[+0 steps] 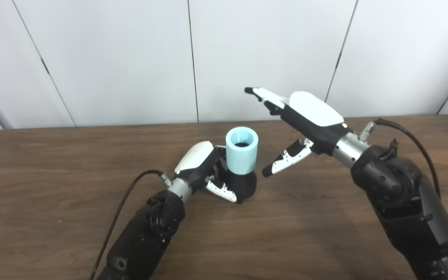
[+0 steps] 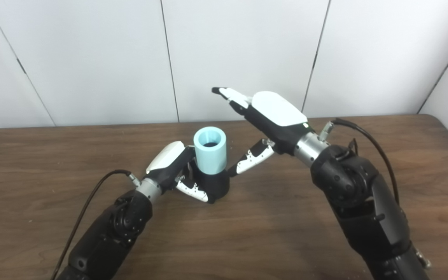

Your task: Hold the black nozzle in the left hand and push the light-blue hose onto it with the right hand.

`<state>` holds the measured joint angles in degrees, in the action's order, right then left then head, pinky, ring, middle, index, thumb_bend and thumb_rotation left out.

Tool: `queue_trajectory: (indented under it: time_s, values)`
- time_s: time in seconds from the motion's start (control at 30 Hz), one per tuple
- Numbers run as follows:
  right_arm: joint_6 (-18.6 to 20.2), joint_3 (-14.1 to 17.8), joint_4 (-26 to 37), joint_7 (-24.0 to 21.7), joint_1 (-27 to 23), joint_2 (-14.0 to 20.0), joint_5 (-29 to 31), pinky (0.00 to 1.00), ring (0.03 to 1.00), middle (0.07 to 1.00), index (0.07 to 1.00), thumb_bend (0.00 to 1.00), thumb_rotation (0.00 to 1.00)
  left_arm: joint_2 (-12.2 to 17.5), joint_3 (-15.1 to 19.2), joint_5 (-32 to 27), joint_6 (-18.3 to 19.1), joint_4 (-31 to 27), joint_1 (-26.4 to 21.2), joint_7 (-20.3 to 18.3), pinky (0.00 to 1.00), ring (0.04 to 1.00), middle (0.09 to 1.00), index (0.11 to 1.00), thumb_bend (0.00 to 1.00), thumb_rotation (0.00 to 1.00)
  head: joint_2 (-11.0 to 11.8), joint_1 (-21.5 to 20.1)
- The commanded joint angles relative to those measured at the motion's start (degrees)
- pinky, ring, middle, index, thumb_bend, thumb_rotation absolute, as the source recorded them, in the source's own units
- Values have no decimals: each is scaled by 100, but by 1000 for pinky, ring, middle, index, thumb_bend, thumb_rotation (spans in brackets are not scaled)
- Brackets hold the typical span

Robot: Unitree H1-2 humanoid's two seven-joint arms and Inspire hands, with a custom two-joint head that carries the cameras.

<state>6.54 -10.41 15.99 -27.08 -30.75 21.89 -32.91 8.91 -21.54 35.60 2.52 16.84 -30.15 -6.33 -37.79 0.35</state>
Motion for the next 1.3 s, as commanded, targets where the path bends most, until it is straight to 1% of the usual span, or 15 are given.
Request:
queue_trajectory:
  time_s: [0.0,0.1,0.2,0.33,0.4,0.47,0.6,0.7,0.77,0.87,0.97,1.0,1.1,1.2,1.27]
  values:
    - [45,172,160,164,-249,34,127,713,911,999,1000,814,203,72,32,67,73,40,-155,30,312,401,414,518,520,0,3,12]
    - [233,183,206,5,-221,108,153,709,921,1000,1000,829,183,74,28,77,76,44,-160,34,313,379,461,494,526,0,3,22]
    - [747,99,362,-416,-154,292,78,712,917,986,1000,814,111,88,37,67,59,50,-156,39,289,364,473,488,527,0,20,17]
    - [1112,90,435,-539,-69,348,69,638,825,911,968,799,11,97,46,59,47,56,-145,45,306,394,413,519,520,0,46,33]
    - [1215,191,444,-350,46,252,122,585,749,833,885,795,2,100,44,69,52,44,-135,50,306,397,411,521,520,0,53,45]
    - [1116,498,348,264,303,-116,314,487,637,711,770,785,0,101,45,78,55,37,-120,63,305,390,467,492,526,0,64,41]
    - [610,1008,-37,1389,678,-844,749,413,526,615,697,771,0,96,44,60,50,30,-105,75,304,389,475,488,527,0,92,31]
    - [291,1225,-329,1988,859,-1214,952,385,482,572,646,758,0,93,40,49,46,0,-105,58,328,414,419,518,521,0,99,55]
    - [161,1306,-452,2295,948,-1392,1036,377,466,504,607,603,0,92,42,44,50,-23,-108,49,338,422,415,521,520,0,99,60]
    - [47,1343,-588,2557,1032,-1524,1150,385,445,472,532,533,0,94,42,55,54,-64,-102,49,328,407,450,501,524,0,101,61]
    - [-69,1325,-685,2664,1122,-1535,1329,389,440,467,528,525,0,95,37,63,55,-92,-86,54,319,399,473,489,527,0,91,89]
    - [-124,1316,-717,2670,1157,-1521,1399,388,441,468,529,524,0,95,35,65,56,-99,-78,56,322,406,441,504,523,0,91,89]
    - [-216,1286,-735,2627,1281,-1466,1573,385,482,480,522,524,0,101,40,63,77,-176,-35,39,326,414,411,519,520,0,78,136]
    - [-257,1261,-708,2602,1407,-1434,1676,396,529,489,509,526,0,114,50,51,87,-233,0,25,327,407,469,491,526,0,73,167]
    - [-273,1260,-669,2611,1497,-1438,1751,419,568,635,668,714,33,123,55,39,88,-249,20,28,308,365,471,488,527,0,57,163]
